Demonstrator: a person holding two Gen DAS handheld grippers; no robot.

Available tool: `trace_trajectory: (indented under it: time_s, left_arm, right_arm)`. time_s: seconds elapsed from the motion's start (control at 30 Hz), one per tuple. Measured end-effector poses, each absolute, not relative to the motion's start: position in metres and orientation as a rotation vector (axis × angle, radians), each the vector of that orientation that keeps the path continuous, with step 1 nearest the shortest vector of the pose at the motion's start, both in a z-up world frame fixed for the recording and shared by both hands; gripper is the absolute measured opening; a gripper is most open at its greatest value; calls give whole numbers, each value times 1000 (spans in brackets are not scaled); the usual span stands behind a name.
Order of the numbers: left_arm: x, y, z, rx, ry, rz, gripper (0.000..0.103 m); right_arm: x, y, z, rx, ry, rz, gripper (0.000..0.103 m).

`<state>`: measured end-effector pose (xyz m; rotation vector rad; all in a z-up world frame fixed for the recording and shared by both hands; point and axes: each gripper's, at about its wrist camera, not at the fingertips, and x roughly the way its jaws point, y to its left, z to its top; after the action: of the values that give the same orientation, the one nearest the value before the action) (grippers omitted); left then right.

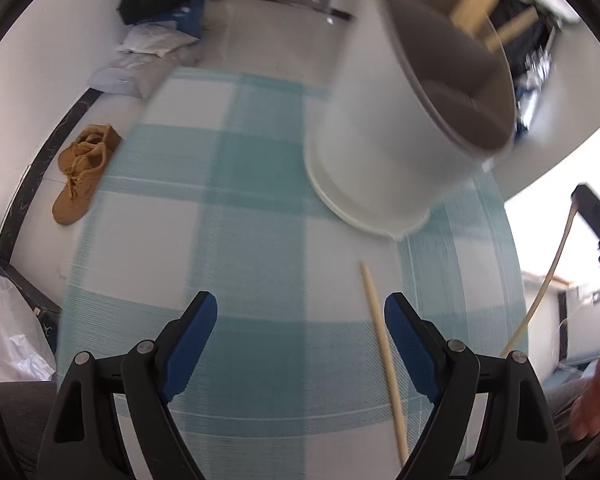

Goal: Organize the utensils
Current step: 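Lift the chopstick with the right gripper while the left gripper grasps another chopstick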

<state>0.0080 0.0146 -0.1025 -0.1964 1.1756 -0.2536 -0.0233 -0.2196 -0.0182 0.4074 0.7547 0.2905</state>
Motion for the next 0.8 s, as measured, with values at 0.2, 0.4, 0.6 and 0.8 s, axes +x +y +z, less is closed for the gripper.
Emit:
trace_trajectory:
  time_s: [0.2, 0.4, 0.6, 0.8]
  left_arm:
    - [16, 0, -104, -193, 1224, -231, 82]
    - [20, -26, -109, -82, 1260, -155, 65]
    - [19, -40, -110, -17, 1287, -69, 59]
    - [15, -44, -105, -31, 1294, -83, 9]
  right_arm:
    - [-35, -253, -14, 486, 695, 242, 6]
    - [-44, -266, -19, 499, 680, 223, 6]
    - [-49, -272, -18, 488, 666, 205, 6]
    - [-50, -273, -12, 475, 644, 196, 6]
